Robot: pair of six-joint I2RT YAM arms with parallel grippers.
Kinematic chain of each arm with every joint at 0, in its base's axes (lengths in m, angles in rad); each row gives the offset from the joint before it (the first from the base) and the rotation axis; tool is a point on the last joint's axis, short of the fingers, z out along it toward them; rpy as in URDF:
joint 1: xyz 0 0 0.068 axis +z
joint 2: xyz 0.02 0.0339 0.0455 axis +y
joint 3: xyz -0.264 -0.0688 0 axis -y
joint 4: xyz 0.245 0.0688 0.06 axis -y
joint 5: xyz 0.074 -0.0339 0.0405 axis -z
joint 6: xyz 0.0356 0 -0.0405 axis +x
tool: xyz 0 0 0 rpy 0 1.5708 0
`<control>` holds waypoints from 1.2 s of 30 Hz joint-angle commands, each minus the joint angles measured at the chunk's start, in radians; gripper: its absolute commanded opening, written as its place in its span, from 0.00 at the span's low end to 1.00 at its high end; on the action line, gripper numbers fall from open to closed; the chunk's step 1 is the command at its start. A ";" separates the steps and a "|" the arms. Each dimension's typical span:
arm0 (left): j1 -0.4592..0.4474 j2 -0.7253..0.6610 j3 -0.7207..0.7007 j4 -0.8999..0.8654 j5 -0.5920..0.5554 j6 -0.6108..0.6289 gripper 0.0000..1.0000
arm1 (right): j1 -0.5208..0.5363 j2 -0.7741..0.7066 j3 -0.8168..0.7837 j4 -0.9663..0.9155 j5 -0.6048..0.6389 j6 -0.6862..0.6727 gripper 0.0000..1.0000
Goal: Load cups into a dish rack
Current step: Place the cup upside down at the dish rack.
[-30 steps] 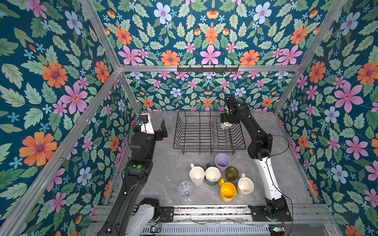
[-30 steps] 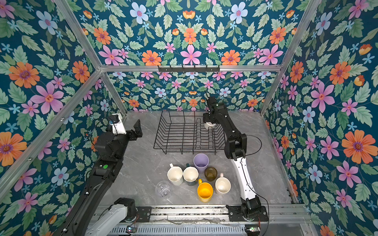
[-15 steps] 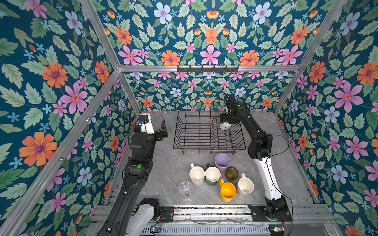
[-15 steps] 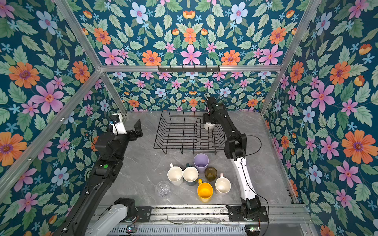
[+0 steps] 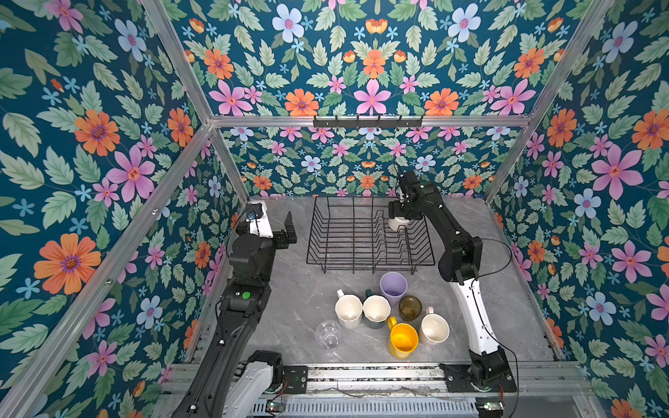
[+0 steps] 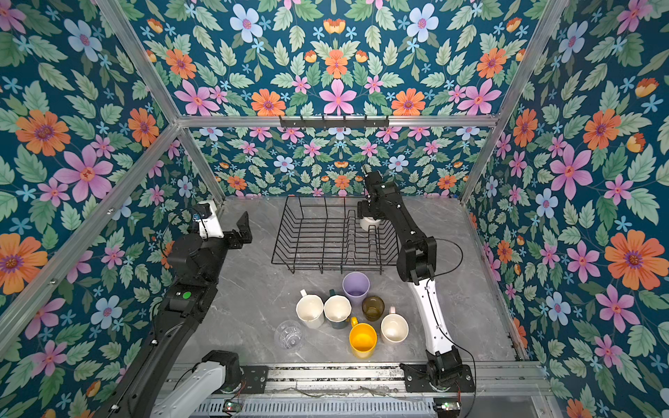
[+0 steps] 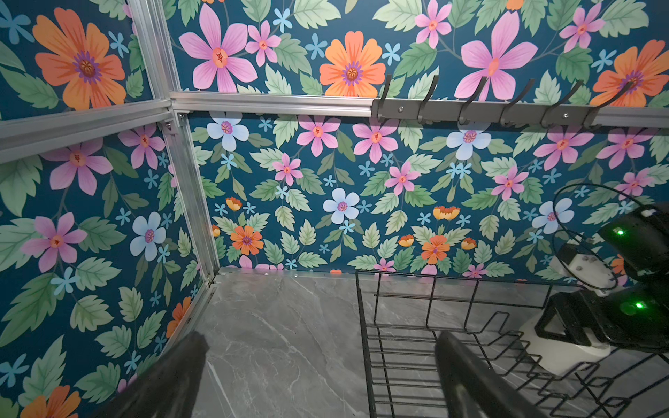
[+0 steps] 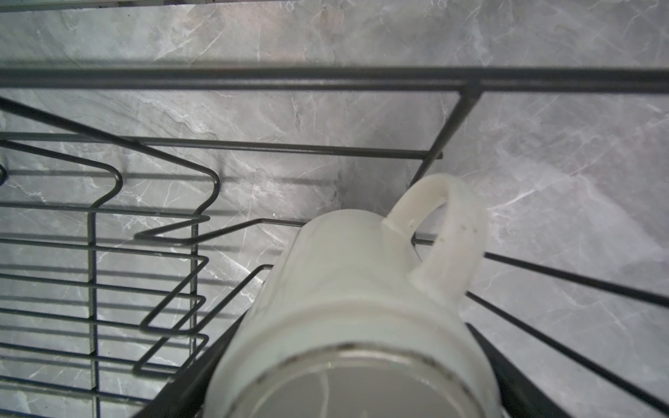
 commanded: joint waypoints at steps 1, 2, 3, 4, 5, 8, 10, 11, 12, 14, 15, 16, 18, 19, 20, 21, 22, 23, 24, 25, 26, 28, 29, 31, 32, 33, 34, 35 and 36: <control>0.001 -0.004 0.002 0.018 -0.004 0.006 1.00 | 0.001 -0.015 0.000 -0.006 -0.005 -0.011 0.89; 0.001 -0.005 0.002 0.017 -0.005 0.005 1.00 | 0.001 -0.014 0.000 -0.006 -0.003 -0.011 0.90; 0.001 -0.004 0.004 0.017 -0.003 0.006 1.00 | 0.001 -0.014 0.000 -0.006 -0.004 -0.013 0.90; 0.001 -0.004 0.003 0.017 -0.003 0.005 1.00 | 0.001 -0.014 0.000 -0.007 -0.005 -0.013 0.90; 0.001 -0.005 0.003 0.017 -0.004 0.007 1.00 | 0.002 -0.013 0.000 -0.007 -0.006 -0.013 0.90; 0.001 -0.004 0.003 0.017 -0.002 0.007 1.00 | 0.001 -0.014 0.000 -0.008 -0.007 -0.012 0.90; 0.001 -0.004 0.002 0.017 -0.005 0.007 1.00 | 0.002 -0.019 0.000 -0.008 -0.007 -0.013 0.90; 0.001 -0.004 0.003 0.017 -0.005 0.006 1.00 | 0.001 -0.024 0.001 -0.008 -0.007 -0.013 0.90; 0.001 -0.003 0.002 0.017 -0.007 0.006 1.00 | 0.001 -0.032 0.000 -0.009 -0.010 -0.015 0.90; 0.001 0.002 0.003 0.017 -0.012 0.005 1.00 | 0.001 -0.051 0.001 -0.009 -0.010 -0.017 0.91; 0.001 0.003 0.003 0.017 -0.013 0.005 1.00 | 0.002 -0.061 -0.002 -0.009 -0.009 -0.017 0.91; 0.001 0.005 0.003 0.016 -0.013 0.004 1.00 | 0.001 -0.076 -0.010 -0.007 -0.011 -0.017 0.91; 0.001 0.012 0.007 0.014 -0.011 0.004 0.99 | 0.003 -0.111 -0.045 0.010 -0.019 -0.016 0.91; 0.001 0.014 0.009 0.011 -0.011 0.004 0.99 | 0.001 -0.137 -0.071 0.022 -0.024 -0.015 0.91; 0.001 0.018 0.010 0.009 -0.010 0.002 0.99 | 0.002 -0.160 -0.098 0.034 -0.028 -0.014 0.91; 0.001 0.020 0.010 0.009 -0.012 0.003 0.99 | 0.001 -0.182 -0.120 0.043 -0.031 -0.013 0.91; 0.001 0.022 0.011 0.009 -0.014 0.001 0.99 | 0.003 -0.207 -0.148 0.054 -0.030 -0.012 0.91; 0.001 0.023 0.013 0.009 -0.018 0.001 0.99 | 0.004 -0.234 -0.177 0.065 -0.032 -0.012 0.91; 0.001 0.025 0.014 0.008 -0.020 0.002 0.99 | 0.005 -0.259 -0.204 0.076 -0.030 -0.012 0.91; 0.001 0.027 0.019 0.003 -0.025 0.002 0.99 | 0.009 -0.291 -0.238 0.090 -0.031 -0.014 0.91; 0.001 0.031 0.024 -0.005 -0.026 0.004 0.98 | 0.012 -0.326 -0.279 0.104 -0.029 -0.016 0.91; 0.001 0.042 0.039 -0.033 -0.027 0.007 0.97 | 0.022 -0.402 -0.372 0.141 -0.020 -0.017 0.91; 0.001 0.047 0.050 -0.053 -0.027 0.003 0.97 | 0.028 -0.450 -0.431 0.169 -0.017 -0.017 0.91; 0.001 0.056 0.068 -0.092 -0.027 -0.009 0.96 | 0.040 -0.548 -0.560 0.236 -0.016 -0.013 0.91; 0.001 0.061 0.076 -0.112 -0.029 -0.015 0.96 | 0.046 -0.600 -0.630 0.271 -0.020 -0.006 0.91; 0.001 0.066 0.085 -0.136 -0.030 -0.019 0.96 | 0.050 -0.650 -0.695 0.302 -0.029 0.000 0.91; 0.001 0.068 0.092 -0.160 -0.032 -0.023 0.96 | 0.052 -0.692 -0.748 0.325 -0.034 0.007 0.91; 0.001 0.071 0.099 -0.187 -0.033 -0.030 0.96 | 0.055 -0.740 -0.810 0.353 -0.043 0.014 0.91; 0.001 0.072 0.104 -0.210 -0.032 -0.035 0.96 | 0.060 -0.786 -0.868 0.378 -0.050 0.024 0.91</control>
